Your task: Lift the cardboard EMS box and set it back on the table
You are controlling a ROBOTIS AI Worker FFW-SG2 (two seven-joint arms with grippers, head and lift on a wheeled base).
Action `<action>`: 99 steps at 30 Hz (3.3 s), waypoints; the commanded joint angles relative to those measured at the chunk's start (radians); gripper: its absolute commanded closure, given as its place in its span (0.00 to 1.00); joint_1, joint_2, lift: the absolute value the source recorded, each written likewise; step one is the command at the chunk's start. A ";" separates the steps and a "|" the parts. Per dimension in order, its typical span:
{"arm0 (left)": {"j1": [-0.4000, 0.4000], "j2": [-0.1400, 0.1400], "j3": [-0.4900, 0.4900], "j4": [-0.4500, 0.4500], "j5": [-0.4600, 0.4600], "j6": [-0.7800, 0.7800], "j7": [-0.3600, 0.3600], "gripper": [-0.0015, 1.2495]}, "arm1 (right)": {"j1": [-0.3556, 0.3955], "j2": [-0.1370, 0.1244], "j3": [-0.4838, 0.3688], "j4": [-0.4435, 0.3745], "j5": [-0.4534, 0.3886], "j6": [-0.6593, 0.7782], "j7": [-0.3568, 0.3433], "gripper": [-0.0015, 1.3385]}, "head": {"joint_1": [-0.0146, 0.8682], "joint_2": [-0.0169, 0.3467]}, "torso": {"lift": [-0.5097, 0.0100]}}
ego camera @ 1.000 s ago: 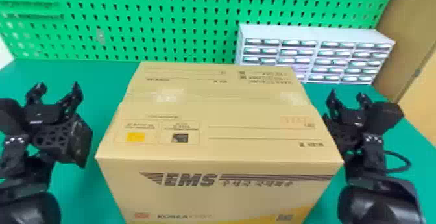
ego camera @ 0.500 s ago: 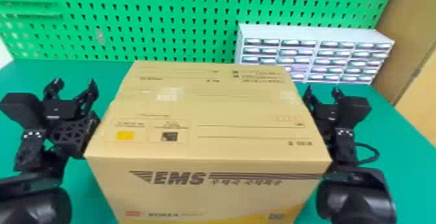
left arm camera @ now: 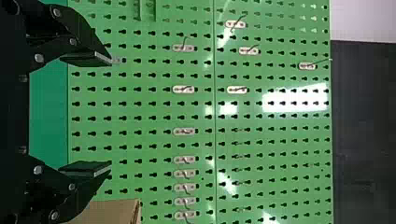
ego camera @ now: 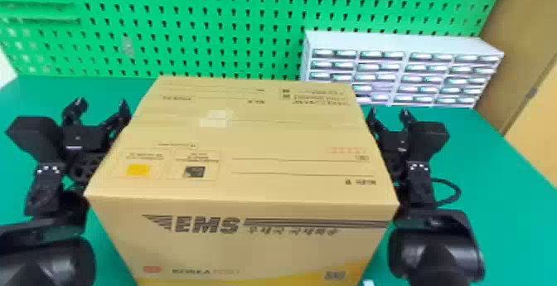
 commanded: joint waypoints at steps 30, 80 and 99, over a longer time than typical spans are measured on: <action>0.001 0.000 -0.065 0.000 0.009 0.002 0.001 0.37 | -0.022 0.001 0.039 0.020 -0.009 -0.009 -0.009 0.42 | 0.78 0.01 | 0.80; -0.029 0.000 0.012 -0.144 -0.006 0.078 0.075 0.37 | -0.035 -0.006 0.081 -0.291 0.002 0.254 -0.009 0.42 | 0.78 0.01 | 0.80; -0.029 0.000 0.017 -0.144 -0.006 0.078 0.077 0.37 | -0.035 -0.006 0.078 -0.291 0.000 0.255 -0.009 0.42 | 0.78 0.01 | 0.80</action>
